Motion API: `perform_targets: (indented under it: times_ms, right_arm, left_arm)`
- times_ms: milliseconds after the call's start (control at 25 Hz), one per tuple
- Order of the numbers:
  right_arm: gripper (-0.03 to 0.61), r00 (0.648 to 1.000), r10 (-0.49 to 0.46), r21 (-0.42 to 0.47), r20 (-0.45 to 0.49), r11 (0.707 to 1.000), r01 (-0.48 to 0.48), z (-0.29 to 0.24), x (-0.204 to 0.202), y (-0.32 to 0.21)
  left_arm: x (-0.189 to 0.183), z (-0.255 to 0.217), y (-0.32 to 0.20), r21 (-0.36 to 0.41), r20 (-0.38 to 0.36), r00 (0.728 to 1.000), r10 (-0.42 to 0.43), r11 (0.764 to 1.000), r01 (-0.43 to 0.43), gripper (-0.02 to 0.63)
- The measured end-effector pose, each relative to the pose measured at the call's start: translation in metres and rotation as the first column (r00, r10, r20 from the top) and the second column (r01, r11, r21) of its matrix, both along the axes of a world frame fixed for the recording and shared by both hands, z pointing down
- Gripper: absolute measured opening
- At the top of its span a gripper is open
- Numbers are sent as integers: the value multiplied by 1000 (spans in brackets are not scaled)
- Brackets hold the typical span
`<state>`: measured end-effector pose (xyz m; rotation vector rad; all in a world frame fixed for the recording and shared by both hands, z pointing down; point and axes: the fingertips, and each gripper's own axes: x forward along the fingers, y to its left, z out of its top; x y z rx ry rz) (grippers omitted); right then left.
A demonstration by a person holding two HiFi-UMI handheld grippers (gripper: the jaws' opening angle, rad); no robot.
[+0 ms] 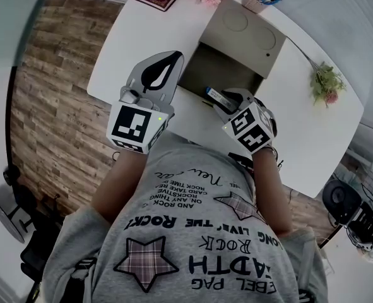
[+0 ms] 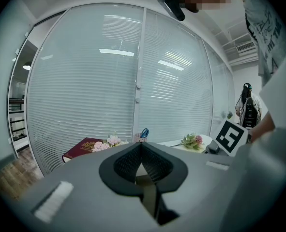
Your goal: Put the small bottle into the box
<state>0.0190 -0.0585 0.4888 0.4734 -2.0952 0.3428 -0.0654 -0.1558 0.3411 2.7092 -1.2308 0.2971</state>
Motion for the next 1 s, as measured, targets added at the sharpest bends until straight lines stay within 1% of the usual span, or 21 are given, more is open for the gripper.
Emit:
perform_targets:
  times_ms: [80, 160, 240, 320, 640, 800, 1000]
  right_arm:
    - [132, 1000, -23, 59, 8, 998, 22, -9, -1, -1]
    - [132, 998, -57, 118, -8, 991, 57, -15, -2, 1]
    - [130, 996, -88, 155, -34, 984, 92, -19, -3, 6]
    - [122, 993, -102, 173, -56, 979, 111, -19, -3, 11]
    - [102, 996, -66, 188, -67, 979, 77, -16, 0, 9]
    - [77, 995, -55, 193, -78, 979, 69, -15, 6, 1]
    - [74, 997, -34, 174, -70, 984, 46, -15, 15, -11]
  left_arm:
    - [1, 1, 0, 0, 0, 1000, -1, 1000, 1, 11]
    - [2, 2, -1, 1, 3, 1000, -4, 1000, 4, 11]
    - [2, 3, -2, 1, 6, 1000, -8, 1000, 8, 11]
    - [2, 3, -1, 0, 6, 1000, -8, 1000, 8, 11]
    - [1, 4, 0, -3, 8, 1000, -4, 1000, 4, 11]
    - [3, 5, -2, -4, 8, 1000, -4, 1000, 4, 10]
    - [4, 7, -1, -10, 9, 1000, -5, 1000, 5, 11]
